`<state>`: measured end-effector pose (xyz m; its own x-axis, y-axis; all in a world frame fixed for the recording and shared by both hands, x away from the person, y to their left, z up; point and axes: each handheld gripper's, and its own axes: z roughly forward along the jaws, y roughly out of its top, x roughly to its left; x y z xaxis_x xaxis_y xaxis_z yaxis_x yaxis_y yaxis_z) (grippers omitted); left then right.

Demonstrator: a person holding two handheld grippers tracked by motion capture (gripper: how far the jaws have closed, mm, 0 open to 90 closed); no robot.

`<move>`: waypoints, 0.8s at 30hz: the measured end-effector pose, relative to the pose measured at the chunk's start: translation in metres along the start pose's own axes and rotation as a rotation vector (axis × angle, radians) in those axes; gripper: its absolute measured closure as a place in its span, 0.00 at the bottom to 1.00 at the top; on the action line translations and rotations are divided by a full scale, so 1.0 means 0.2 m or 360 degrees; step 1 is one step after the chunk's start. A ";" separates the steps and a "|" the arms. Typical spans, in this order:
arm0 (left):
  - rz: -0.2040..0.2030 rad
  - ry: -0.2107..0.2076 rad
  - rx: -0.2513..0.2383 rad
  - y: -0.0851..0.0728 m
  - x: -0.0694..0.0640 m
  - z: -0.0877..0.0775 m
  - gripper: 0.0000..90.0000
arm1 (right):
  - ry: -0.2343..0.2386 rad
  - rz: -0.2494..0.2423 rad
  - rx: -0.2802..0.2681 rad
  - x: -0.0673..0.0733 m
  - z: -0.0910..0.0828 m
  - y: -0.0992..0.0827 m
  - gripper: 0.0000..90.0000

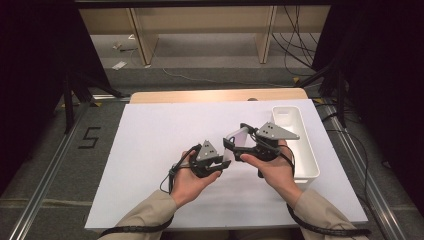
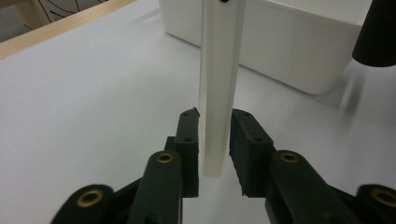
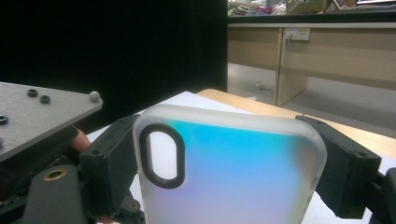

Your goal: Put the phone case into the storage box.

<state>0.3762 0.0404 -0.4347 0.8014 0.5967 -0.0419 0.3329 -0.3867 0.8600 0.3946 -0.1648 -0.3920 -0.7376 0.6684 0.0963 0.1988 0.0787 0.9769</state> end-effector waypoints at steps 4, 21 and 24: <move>0.0044 -0.0017 -0.0016 0.01 0.00 -0.02 0.72 | -0.0014 0.0001 -0.0002 -0.01 -0.02 0.01 0.21; 0.0146 0.0028 0.0062 -0.02 0.06 -0.15 0.02 | -0.0098 -0.0003 -0.0026 -0.09 -0.09 0.06 0.21; 0.0164 0.0027 0.0075 -0.03 0.08 -0.17 0.00 | -0.0113 -0.0002 -0.0028 -0.10 -0.10 0.06 0.21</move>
<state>0.3692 0.0759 -0.4234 0.8241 0.5638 0.0542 0.2728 -0.4790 0.8344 0.3984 -0.1914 -0.3779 -0.6902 0.7190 0.0817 0.1859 0.0671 0.9803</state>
